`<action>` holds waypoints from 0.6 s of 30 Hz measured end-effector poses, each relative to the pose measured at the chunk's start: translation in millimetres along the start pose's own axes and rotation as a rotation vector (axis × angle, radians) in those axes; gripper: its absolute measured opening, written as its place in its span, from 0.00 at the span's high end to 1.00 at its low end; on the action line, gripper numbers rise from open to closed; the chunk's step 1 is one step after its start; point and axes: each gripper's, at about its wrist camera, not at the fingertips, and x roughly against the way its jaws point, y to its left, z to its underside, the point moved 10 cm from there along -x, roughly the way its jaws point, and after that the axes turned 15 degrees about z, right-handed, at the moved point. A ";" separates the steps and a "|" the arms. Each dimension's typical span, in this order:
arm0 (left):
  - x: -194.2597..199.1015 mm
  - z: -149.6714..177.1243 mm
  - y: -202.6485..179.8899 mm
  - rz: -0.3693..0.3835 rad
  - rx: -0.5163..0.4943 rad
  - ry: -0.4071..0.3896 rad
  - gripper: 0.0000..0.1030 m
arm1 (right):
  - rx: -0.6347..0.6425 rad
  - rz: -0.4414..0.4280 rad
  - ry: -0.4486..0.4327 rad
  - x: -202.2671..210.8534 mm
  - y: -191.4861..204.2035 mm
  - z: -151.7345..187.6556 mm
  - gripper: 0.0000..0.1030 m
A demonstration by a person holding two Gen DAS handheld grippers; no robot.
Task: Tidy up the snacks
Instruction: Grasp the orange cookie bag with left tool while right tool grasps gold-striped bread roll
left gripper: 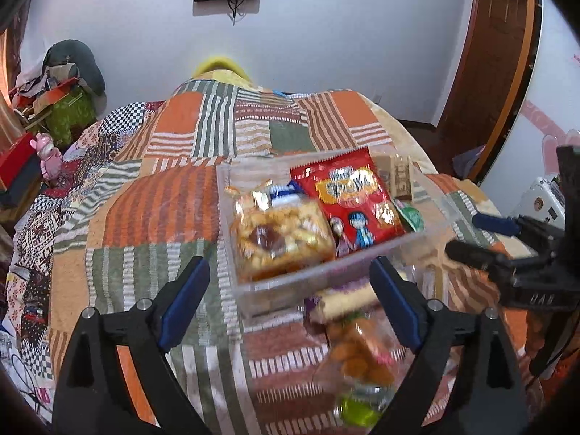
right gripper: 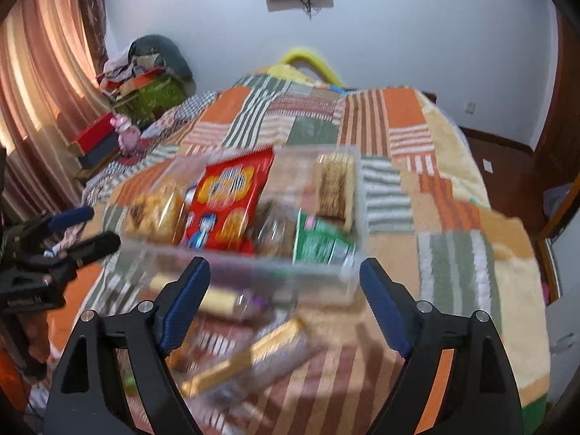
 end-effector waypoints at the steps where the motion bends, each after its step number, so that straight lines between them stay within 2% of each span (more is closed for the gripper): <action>1: 0.5 3.7 -0.5 0.002 0.005 0.006 0.12 | 0.010 -0.001 0.023 -2.3 3.1 7.8 0.19; 9: -10.3 43.5 -12.7 0.024 0.007 0.094 0.12 | 0.061 0.033 0.143 -36.2 23.8 48.8 0.18; 10: -12.8 47.5 -15.4 0.029 0.006 0.105 0.12 | 0.058 0.049 0.131 -37.5 22.9 48.7 0.18; 18: -41.6 69.9 -32.4 0.071 0.009 0.175 0.12 | 0.012 0.000 0.167 -34.3 1.1 64.1 0.20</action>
